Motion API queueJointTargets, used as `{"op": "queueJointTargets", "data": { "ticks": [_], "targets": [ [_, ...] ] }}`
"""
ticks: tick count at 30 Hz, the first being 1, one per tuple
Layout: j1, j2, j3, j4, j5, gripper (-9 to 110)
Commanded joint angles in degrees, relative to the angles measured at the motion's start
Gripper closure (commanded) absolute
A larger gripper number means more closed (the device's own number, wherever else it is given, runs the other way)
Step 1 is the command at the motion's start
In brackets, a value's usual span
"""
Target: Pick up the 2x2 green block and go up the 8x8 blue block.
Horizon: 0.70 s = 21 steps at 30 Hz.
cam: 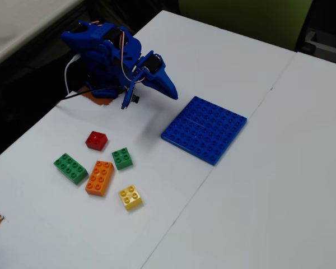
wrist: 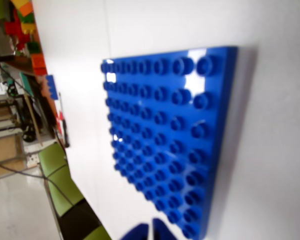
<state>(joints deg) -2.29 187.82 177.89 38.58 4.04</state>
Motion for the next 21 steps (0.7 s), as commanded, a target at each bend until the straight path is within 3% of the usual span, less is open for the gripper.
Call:
{"op": "queueJointTargets", "data": {
  "ticks": [1,21],
  "targets": [
    [0.3,2.4,2.3,0.1,0.2,101],
    [-0.2,2.4,2.3,0.1,-0.5,101]
  ]
}}
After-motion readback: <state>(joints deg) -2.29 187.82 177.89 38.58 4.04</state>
